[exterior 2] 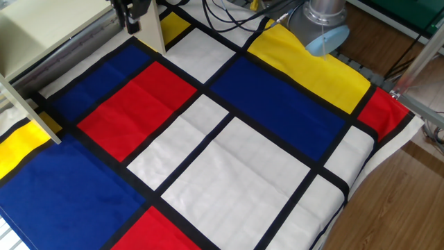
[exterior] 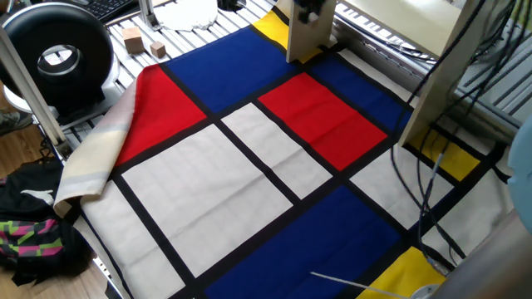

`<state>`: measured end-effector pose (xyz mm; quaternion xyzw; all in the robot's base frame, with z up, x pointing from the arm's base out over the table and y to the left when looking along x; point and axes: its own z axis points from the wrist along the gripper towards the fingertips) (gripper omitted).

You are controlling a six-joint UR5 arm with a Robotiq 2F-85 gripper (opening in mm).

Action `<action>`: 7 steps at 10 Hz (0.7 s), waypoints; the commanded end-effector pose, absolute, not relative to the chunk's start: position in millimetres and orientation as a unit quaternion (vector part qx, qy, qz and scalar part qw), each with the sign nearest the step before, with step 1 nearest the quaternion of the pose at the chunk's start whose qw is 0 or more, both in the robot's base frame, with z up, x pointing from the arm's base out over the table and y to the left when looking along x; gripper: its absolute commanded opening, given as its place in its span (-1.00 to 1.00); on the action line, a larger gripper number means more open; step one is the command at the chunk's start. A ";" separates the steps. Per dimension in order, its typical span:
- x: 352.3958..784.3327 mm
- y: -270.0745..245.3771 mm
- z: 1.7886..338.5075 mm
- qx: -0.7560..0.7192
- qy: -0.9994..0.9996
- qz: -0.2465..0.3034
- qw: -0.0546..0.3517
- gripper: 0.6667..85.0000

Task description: Take the object down from the shelf

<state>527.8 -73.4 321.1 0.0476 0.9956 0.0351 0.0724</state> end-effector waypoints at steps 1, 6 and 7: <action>540.9 -73.0 325.9 0.043 0.993 0.038 0.100 -0.99; 497.8 -82.6 320.3 0.046 0.999 0.016 0.017 -0.99; 514.1 -87.8 321.2 0.054 0.997 0.008 0.049 -0.99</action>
